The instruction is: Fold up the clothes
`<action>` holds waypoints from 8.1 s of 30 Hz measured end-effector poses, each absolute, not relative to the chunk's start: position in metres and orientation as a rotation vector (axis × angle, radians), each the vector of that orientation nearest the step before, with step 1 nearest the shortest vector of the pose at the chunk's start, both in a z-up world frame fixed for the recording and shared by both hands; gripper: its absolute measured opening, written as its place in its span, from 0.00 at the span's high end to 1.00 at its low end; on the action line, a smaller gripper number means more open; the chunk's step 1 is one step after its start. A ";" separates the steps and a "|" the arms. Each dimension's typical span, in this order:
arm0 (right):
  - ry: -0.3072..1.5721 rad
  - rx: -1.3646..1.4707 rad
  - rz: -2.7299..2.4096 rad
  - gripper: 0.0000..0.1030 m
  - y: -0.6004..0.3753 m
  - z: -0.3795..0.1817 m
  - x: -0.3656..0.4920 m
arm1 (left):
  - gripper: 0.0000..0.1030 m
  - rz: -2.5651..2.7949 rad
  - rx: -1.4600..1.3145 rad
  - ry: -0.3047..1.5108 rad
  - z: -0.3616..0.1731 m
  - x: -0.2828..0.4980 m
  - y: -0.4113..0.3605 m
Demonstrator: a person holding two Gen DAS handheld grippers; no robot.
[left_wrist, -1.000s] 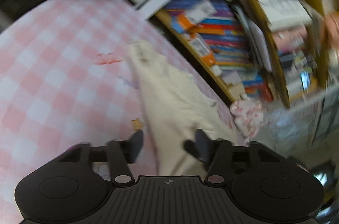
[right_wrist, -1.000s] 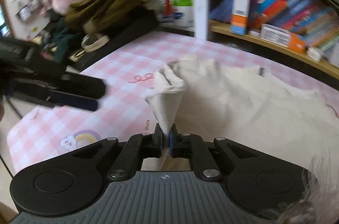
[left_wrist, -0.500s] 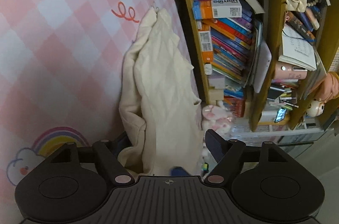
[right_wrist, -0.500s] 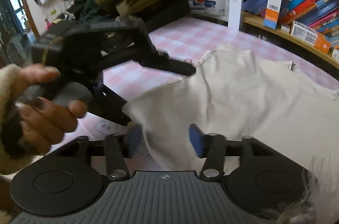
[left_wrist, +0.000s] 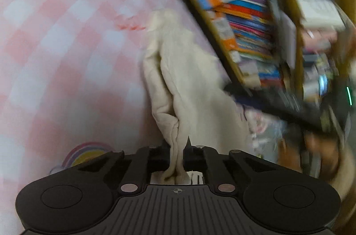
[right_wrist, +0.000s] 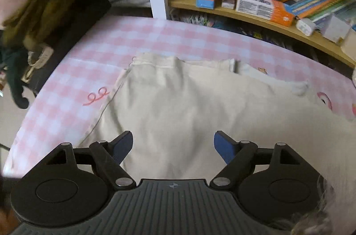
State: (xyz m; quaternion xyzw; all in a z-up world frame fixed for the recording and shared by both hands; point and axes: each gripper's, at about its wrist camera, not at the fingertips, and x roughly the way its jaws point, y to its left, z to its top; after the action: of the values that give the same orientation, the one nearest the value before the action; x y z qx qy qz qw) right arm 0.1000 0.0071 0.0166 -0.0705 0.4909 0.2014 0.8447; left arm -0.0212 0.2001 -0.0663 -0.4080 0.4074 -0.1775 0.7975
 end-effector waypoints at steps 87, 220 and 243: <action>0.986 -0.021 0.539 0.65 -0.370 -0.030 0.174 | 0.80 -0.491 -0.115 0.910 -0.033 -0.019 -0.282; 1.037 -0.006 0.149 0.26 -0.307 -0.043 -0.056 | 0.31 -0.287 -0.660 0.902 -0.051 0.152 0.053; 1.108 0.072 0.029 0.40 -0.300 -0.053 -0.058 | 0.69 -0.379 -0.590 0.898 -0.066 0.191 0.054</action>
State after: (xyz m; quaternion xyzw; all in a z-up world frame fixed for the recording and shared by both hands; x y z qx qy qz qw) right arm -0.0584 -0.2998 -0.0534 0.0344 0.5261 0.0137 0.8496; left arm 0.1911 0.0541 -0.0665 -0.2795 0.4250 -0.1795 0.8421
